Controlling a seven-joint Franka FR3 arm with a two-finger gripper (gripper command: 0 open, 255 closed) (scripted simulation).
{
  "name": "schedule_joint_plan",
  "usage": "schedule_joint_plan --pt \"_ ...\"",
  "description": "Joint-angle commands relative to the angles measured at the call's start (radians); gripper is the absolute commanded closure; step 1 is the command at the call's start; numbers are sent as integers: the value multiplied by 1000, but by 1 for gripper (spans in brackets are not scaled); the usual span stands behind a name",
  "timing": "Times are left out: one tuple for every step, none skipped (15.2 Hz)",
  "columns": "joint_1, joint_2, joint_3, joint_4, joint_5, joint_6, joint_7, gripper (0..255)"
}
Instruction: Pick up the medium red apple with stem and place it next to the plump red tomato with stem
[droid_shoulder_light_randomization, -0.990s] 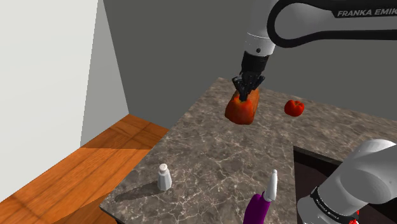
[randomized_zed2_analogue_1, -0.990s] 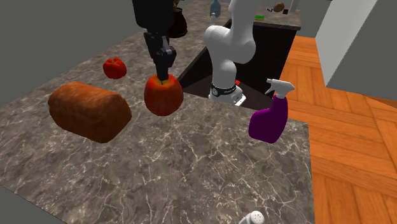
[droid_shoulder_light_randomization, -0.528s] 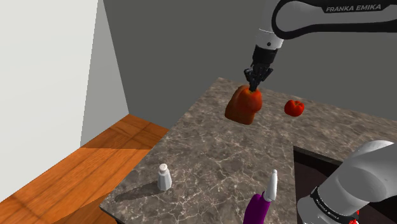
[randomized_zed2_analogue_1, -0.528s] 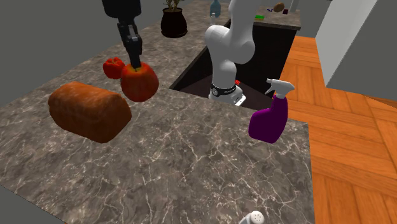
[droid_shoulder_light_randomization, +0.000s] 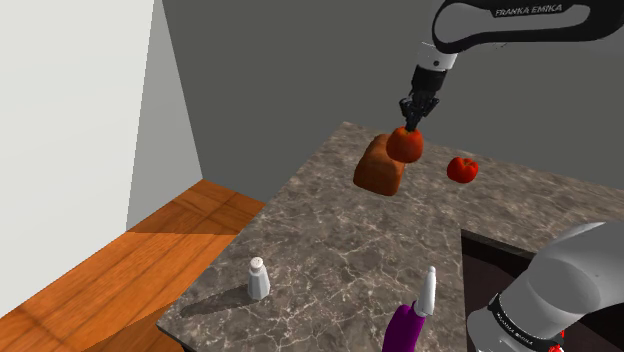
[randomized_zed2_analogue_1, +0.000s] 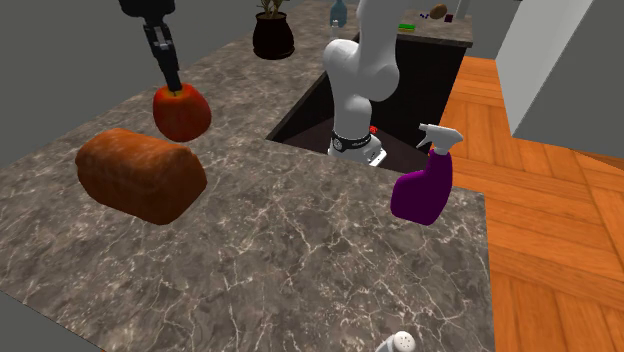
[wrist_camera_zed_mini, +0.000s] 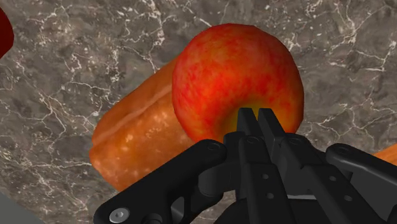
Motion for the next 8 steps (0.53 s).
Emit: schedule_joint_plan --pt "-16 33 -29 31 -10 2 -42 255" --pt "-25 51 -43 48 -14 3 -64 255" --pt "-33 70 -57 67 -18 4 -85 255" --pt "-42 90 -71 86 -21 4 -106 255" --pt "-50 111 -85 107 -24 4 -128 255" --pt "-58 132 -98 129 -25 4 -149 255" --pt "-66 154 -112 152 -27 3 -170 255" --pt "-74 177 -125 177 -27 1 -191 255"
